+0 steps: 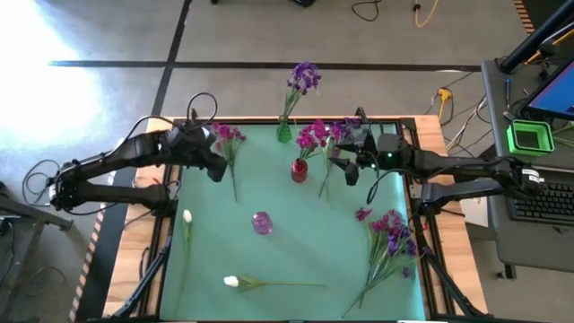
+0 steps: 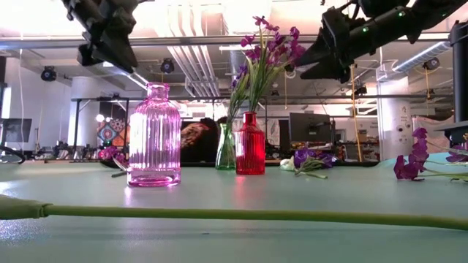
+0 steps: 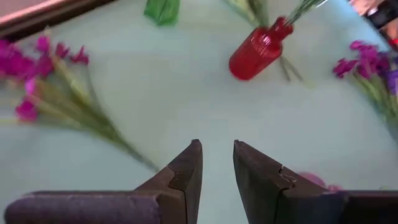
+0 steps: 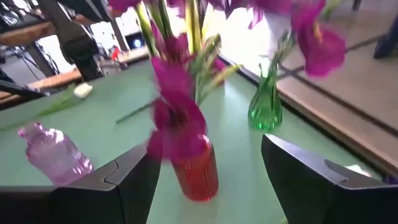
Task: Sort flowers into vase by color
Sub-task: Put the right pink flower into the red vase, then put the bottom left white flower into the purple vase
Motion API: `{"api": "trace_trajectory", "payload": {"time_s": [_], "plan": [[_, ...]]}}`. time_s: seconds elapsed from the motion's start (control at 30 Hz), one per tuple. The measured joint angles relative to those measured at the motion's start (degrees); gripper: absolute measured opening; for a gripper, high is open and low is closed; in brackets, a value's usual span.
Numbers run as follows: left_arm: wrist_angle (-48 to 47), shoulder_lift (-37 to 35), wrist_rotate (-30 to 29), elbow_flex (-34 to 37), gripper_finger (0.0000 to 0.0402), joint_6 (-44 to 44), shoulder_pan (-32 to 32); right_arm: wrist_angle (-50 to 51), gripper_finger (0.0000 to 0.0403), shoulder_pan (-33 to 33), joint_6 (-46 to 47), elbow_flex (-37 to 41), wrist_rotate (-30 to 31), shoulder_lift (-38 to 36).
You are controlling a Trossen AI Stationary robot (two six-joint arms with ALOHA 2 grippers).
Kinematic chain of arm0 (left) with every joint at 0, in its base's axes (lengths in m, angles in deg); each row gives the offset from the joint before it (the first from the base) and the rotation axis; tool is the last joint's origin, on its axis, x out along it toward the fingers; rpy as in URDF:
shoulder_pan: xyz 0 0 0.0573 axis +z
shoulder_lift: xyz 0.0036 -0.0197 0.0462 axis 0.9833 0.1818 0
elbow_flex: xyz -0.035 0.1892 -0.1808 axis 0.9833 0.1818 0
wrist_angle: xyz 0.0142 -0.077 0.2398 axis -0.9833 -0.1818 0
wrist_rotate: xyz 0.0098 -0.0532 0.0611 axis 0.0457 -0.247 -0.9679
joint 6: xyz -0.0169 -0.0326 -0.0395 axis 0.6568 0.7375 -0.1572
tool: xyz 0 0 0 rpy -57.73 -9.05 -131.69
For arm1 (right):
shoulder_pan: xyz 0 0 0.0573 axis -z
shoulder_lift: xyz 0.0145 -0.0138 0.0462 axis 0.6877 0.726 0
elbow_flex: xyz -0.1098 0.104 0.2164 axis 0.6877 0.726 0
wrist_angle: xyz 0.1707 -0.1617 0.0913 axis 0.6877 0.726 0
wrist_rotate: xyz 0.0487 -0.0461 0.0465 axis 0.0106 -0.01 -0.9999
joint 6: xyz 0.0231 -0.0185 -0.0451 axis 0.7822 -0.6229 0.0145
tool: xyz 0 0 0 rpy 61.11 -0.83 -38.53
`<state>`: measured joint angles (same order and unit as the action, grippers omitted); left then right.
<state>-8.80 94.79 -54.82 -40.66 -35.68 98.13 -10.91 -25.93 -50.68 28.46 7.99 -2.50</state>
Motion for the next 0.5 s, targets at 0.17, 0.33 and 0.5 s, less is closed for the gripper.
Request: {"api": "trace_trajectory", "payload": {"time_s": [0.17,0.33,0.5], "plan": [[-5.43,1.20,-0.45,-2.60,0.0079,5.42,-4.56,2.15,0.0265,0.00,0.70,0.00,-0.04,-0.04],[-7.76,2.45,-0.23,-3.53,0.0079,10.23,-9.36,4.89,0.0268,-0.02,0.88,0.00,-0.09,-0.07],[-14.73,4.00,0.64,-3.75,0.0079,20.95,-16.37,6.85,0.0268,-0.02,1.67,0.00,-1.17,-0.10]]}}
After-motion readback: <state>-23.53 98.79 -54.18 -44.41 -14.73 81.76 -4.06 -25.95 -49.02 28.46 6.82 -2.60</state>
